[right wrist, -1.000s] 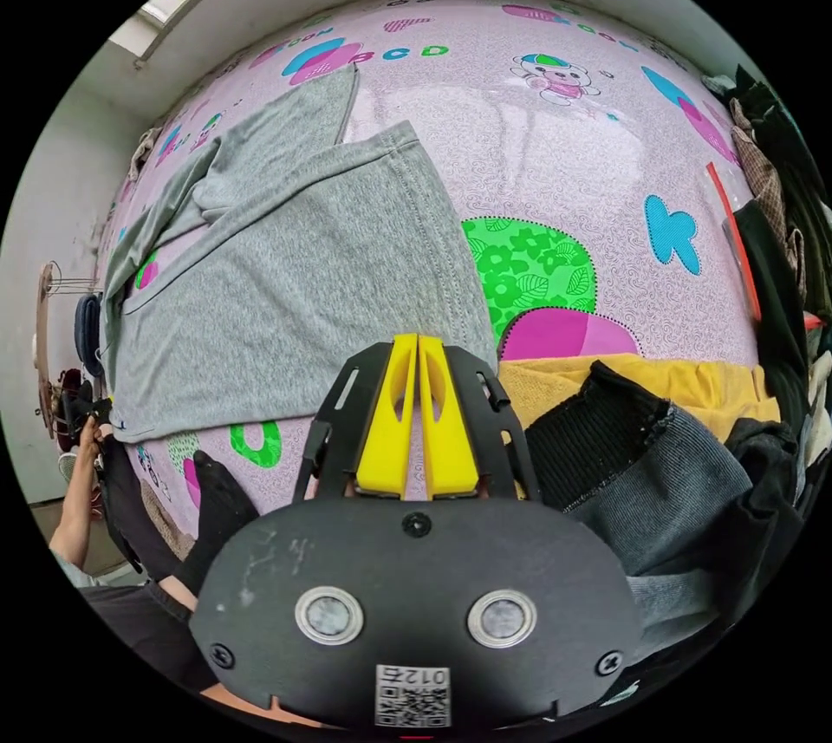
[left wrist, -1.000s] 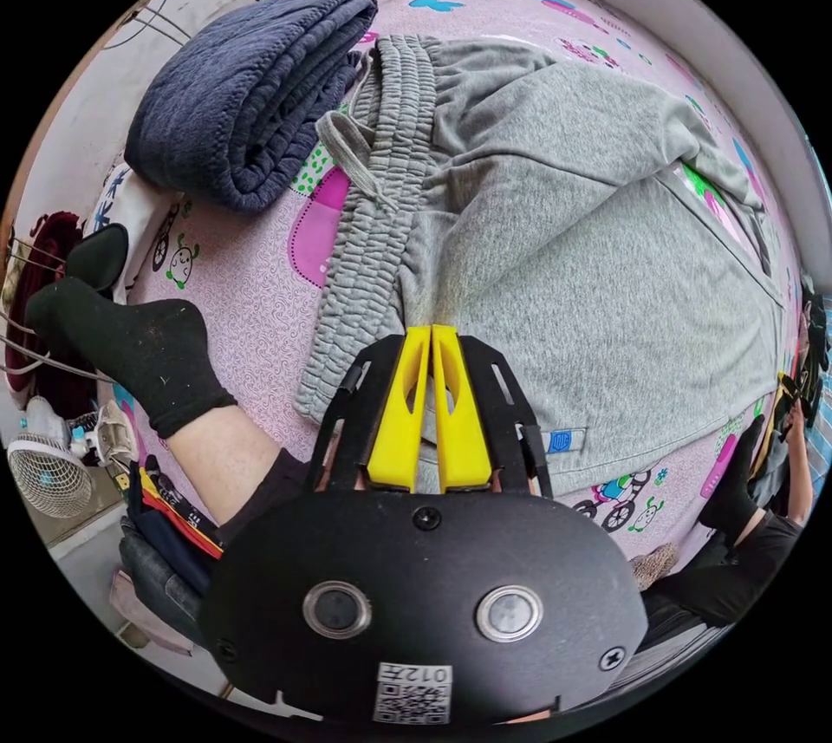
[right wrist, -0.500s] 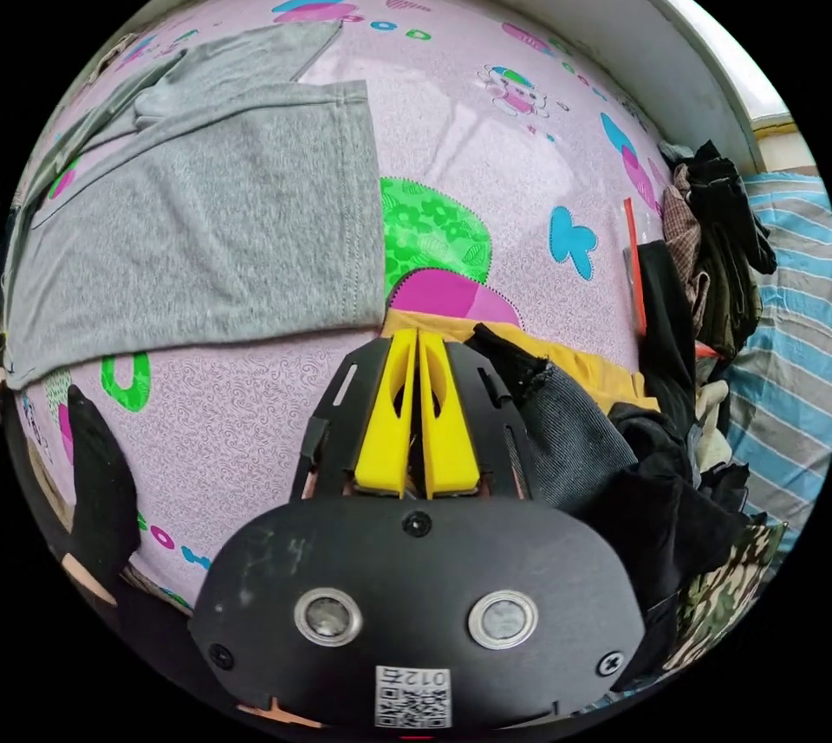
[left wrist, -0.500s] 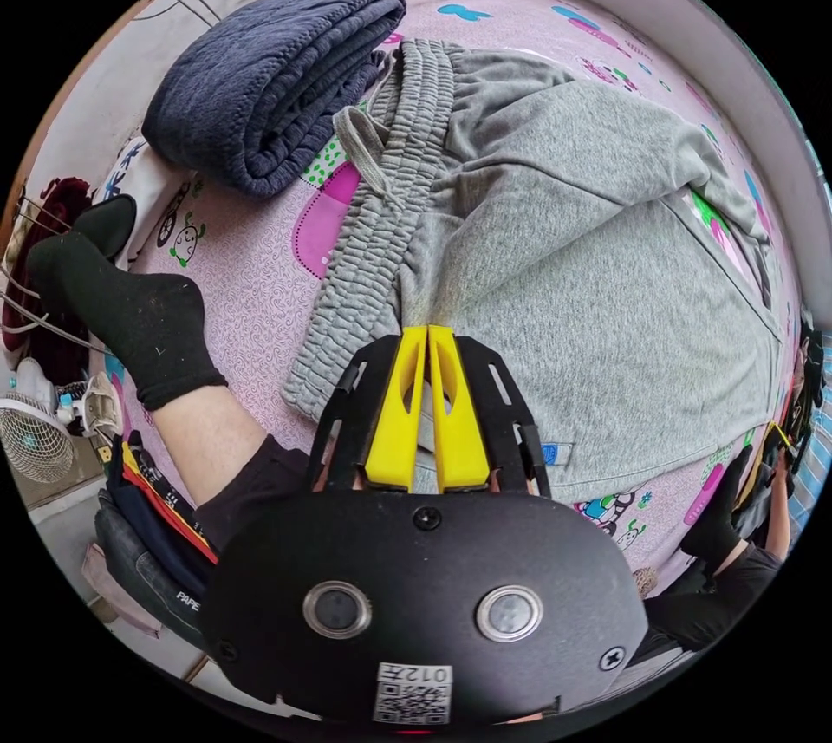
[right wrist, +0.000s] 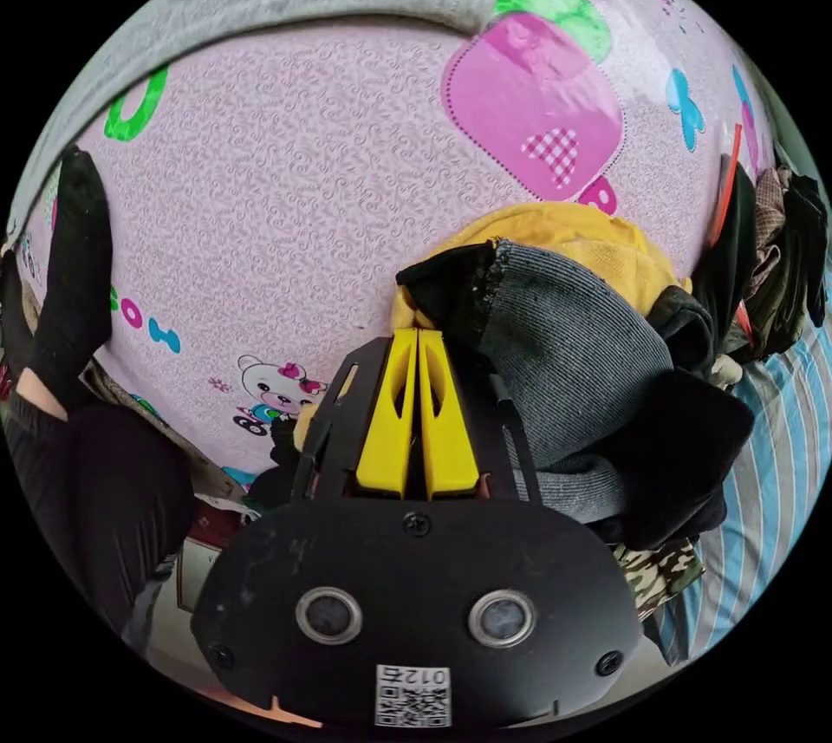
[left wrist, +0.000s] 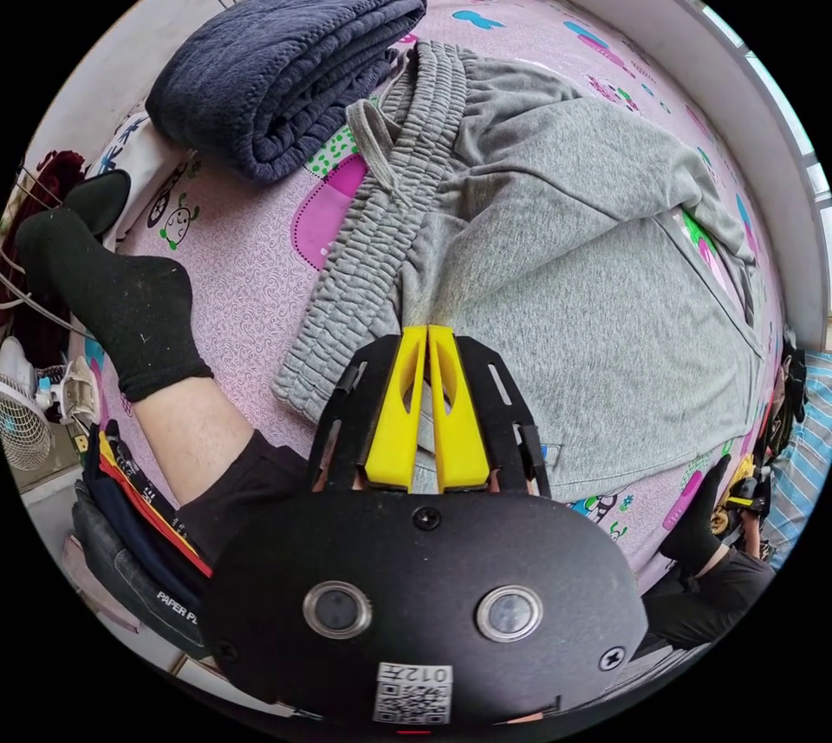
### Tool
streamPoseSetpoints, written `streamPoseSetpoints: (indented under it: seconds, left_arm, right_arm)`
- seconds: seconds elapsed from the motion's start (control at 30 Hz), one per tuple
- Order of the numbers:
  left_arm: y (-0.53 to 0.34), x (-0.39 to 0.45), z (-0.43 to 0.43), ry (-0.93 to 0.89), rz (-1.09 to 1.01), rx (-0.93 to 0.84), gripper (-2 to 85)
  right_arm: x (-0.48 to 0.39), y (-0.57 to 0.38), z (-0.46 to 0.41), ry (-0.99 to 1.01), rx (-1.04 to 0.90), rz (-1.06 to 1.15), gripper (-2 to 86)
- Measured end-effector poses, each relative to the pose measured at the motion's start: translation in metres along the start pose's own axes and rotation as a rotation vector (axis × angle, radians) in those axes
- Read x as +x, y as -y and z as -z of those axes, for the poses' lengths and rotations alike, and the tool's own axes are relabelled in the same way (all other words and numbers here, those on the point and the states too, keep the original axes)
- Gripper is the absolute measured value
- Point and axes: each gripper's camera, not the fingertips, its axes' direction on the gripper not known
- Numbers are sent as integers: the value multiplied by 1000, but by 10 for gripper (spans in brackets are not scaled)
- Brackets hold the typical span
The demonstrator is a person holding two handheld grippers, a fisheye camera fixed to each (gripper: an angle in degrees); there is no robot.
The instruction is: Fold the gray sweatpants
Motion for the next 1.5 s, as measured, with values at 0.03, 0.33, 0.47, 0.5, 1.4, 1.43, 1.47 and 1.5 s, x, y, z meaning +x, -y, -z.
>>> streamPoseSetpoints:
  seconds: [0.03, 0.33, 0.47, 0.5, 1.4, 1.43, 1.47, 1.5]
  left_arm:
    - [1, -2, 0, -5, -7, -4, 8]
    - [5, -31, -1, -131, 36, 15, 5]
    - [4, -44, -2, -192, 48, 38, 4]
    - [4, -45, -2, -196, 50, 43, 3]
    - [-9, 2, 11, 102, -197, -186, 7]
    - [-11, -1, 11, 72, -196, -200, 7]
    - [-12, -5, 11, 35, -188, -213, 7]
    - [-14, -7, 11, 18, -183, -217, 7]
  right_arm:
    - [-6, -2, -3, -7, 0, 3, -7]
    - [-28, 22, 27, -92, 170, 9, -8]
    - [-18, 36, 66, 21, 439, -100, -8]
    - [-14, 42, 75, 29, 521, -144, -7]
    - [-23, 81, 21, -17, 364, -274, -10]
    - [-24, 82, 19, -26, 345, -293, -10]
    - [-25, 83, 18, -36, 332, -298, -10]
    - [-30, 84, 16, -60, 308, -300, -10]
